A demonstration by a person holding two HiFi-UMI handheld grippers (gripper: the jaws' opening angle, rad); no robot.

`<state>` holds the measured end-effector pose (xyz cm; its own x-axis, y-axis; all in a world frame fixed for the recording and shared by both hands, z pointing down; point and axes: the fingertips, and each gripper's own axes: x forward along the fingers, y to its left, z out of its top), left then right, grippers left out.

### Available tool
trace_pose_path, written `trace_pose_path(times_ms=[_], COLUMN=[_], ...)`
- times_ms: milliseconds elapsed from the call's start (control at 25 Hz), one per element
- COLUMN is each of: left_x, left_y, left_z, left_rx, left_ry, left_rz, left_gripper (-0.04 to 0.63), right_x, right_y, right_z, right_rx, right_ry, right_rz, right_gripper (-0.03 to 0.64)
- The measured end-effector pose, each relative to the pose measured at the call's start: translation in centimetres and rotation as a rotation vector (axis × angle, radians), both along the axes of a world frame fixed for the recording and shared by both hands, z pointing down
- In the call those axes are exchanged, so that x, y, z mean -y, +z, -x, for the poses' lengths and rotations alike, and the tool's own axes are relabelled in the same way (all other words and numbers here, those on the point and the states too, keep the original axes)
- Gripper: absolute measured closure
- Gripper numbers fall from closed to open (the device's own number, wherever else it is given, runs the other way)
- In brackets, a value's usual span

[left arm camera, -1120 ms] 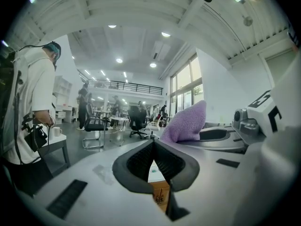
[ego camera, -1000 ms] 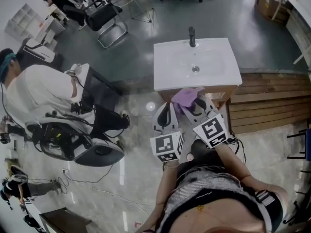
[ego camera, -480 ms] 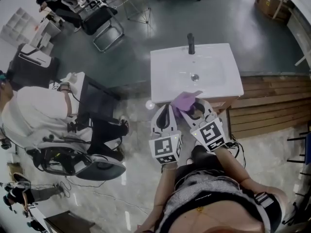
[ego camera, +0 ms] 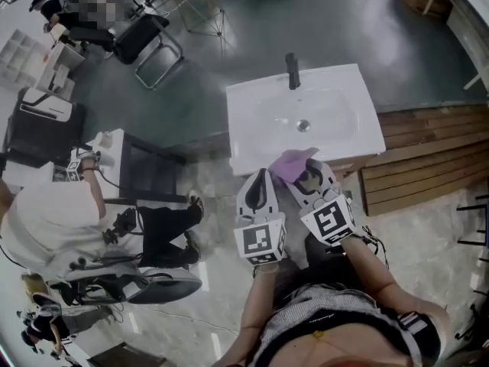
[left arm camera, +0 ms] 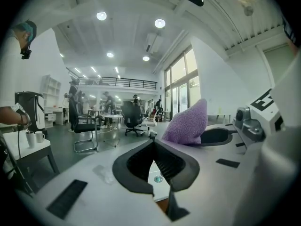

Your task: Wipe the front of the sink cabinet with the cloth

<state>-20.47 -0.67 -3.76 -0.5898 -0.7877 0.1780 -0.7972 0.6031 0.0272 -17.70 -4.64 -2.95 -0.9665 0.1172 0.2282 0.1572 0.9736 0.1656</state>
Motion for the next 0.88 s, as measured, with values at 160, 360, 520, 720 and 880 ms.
trace_pose_path(times_ms=[160, 360, 520, 720, 880], left_x=[0.0, -2.0, -2.2, -2.4, -2.9], left_y=[1.9, 5.2, 10.0, 16.2, 20.9], left_z=[0.9, 2.3, 3.1, 4.6, 4.9], left_rx=[0.001, 0.048, 0.026, -0.032, -0.049], left_ry=[0.071, 0.146, 0.164, 0.131, 0.121], left_rz=[0.015, 0.032, 0.030, 0.053, 0.057], left_gripper=[0.589, 0.589, 0.589, 0.589, 0.589], right_x=[-0.2, -2.1, -2.5, -2.4, -2.6], right_y=[2.2, 5.7, 9.7, 15.0, 19.5], right_z=[0.6, 1.7, 1.9, 2.6, 2.9], right_rx=[-0.009, 0.047, 0.029, 0.001, -0.023], right_ry=[0.047, 0.071, 0.044, 0.052, 0.060], right_rz=[-0.004, 0.000, -0.058, -0.030, -0.028], right_gripper=[0.443, 0.443, 0.443, 0.443, 0.443])
